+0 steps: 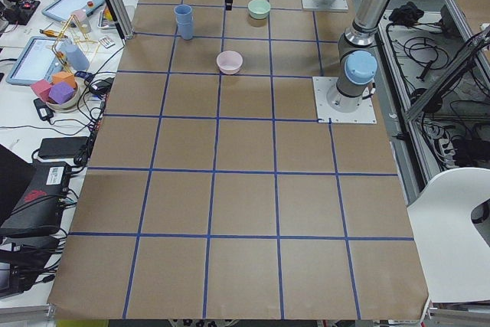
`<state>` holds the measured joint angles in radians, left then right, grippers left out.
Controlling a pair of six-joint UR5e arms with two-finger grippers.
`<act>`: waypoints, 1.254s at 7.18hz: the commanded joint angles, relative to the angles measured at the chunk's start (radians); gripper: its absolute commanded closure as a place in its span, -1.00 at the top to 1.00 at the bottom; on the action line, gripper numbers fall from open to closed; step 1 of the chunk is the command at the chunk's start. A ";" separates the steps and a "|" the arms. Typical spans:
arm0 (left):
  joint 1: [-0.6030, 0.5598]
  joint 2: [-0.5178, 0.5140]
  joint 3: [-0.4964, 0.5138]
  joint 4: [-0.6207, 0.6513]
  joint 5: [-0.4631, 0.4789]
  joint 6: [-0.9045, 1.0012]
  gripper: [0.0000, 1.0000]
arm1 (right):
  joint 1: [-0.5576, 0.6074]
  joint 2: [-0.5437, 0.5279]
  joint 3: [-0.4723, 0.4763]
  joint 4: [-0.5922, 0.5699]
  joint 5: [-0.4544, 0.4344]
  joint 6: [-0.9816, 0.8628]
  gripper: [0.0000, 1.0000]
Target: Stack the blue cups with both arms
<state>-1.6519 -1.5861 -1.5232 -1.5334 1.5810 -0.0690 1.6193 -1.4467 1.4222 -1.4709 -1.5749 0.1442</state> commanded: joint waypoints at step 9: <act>0.000 0.000 0.000 -0.001 0.001 0.000 1.00 | -0.016 -0.037 0.015 0.040 -0.051 -0.046 1.00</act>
<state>-1.6521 -1.5861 -1.5232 -1.5338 1.5815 -0.0690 1.6083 -1.4825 1.4372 -1.4392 -1.6275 0.1082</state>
